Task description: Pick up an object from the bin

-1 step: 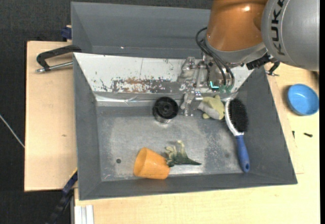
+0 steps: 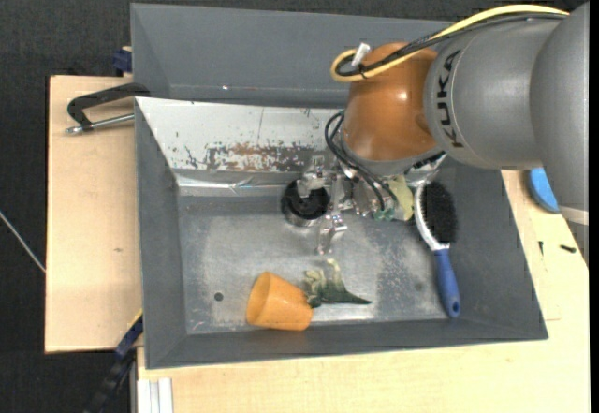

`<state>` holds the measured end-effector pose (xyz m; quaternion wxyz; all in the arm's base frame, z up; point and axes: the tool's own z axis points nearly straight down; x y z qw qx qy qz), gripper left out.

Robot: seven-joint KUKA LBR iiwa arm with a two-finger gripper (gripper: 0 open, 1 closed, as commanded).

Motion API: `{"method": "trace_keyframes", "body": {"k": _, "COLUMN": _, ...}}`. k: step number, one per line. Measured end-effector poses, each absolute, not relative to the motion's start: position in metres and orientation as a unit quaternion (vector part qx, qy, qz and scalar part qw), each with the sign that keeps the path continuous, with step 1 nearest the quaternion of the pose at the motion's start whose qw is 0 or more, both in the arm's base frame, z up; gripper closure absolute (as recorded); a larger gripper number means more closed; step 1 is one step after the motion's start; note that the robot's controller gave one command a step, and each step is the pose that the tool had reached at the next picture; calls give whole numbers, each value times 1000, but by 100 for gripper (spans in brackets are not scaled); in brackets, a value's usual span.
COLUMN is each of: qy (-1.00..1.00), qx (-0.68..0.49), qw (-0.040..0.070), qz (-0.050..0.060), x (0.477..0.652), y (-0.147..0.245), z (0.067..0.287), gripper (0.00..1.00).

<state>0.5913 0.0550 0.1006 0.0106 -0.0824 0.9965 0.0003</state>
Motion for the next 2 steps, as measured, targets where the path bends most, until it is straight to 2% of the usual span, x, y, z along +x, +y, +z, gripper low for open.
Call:
{"method": "trace_keyframes", "body": {"k": 1, "qy": 997, "qx": -82, "qw": 8, "qz": 1, "x": 589, "y": 56, "z": 96, "gripper": 100}}
{"method": "trace_keyframes", "body": {"k": 2, "qy": 997, "qx": -74, "qw": 7, "qz": 1, "x": 590, "y": 59, "z": 204, "gripper": 100}}
